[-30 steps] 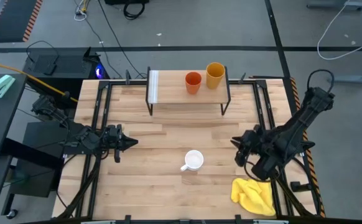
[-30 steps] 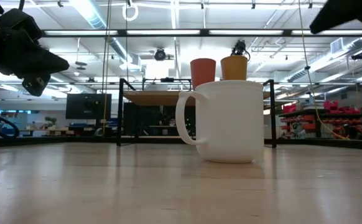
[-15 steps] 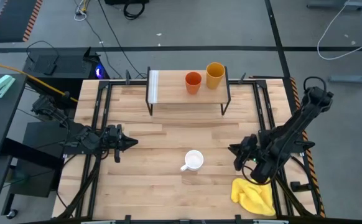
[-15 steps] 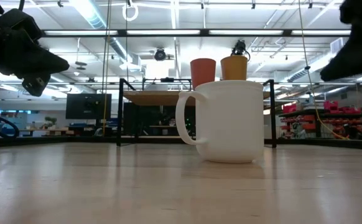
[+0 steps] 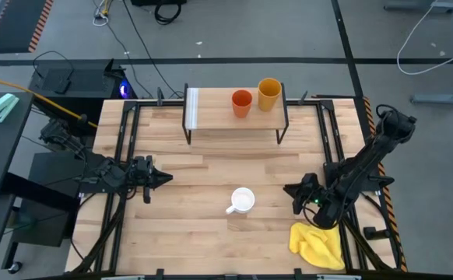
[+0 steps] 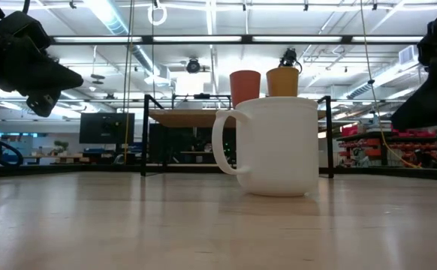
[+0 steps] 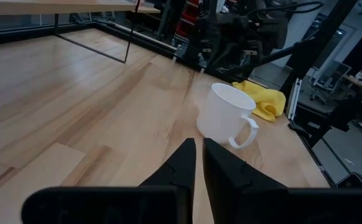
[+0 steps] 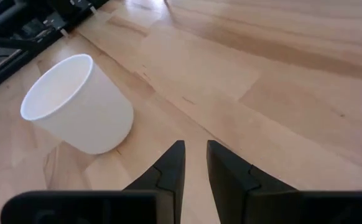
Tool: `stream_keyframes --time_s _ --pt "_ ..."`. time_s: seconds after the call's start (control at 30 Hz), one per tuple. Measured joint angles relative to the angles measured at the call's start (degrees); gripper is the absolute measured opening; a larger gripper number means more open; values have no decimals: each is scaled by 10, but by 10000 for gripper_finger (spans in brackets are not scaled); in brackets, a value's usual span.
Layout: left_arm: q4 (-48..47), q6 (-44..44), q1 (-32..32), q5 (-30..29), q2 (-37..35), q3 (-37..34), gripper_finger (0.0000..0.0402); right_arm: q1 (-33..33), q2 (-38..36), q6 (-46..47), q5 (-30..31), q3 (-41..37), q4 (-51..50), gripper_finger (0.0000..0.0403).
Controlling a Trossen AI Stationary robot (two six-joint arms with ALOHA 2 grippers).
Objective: Stack small to large cups/mugs on shelf
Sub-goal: Put the white mug on the shelf
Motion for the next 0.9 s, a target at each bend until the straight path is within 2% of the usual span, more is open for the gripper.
stream_keyframes --time_s 0.2,0.43,0.73,0.9 --pt "0 0 0 0 0 0 37 0 46 -8 -1 -1 67 75" --pt "-3 -14 0 0 0 0 38 10 97 15 -2 -1 88 75" --pt "-3 -14 0 0 0 0 41 40 143 74 41 -1 95 75" --pt "-3 -15 0 0 0 0 41 41 174 73 55 -1 143 75"
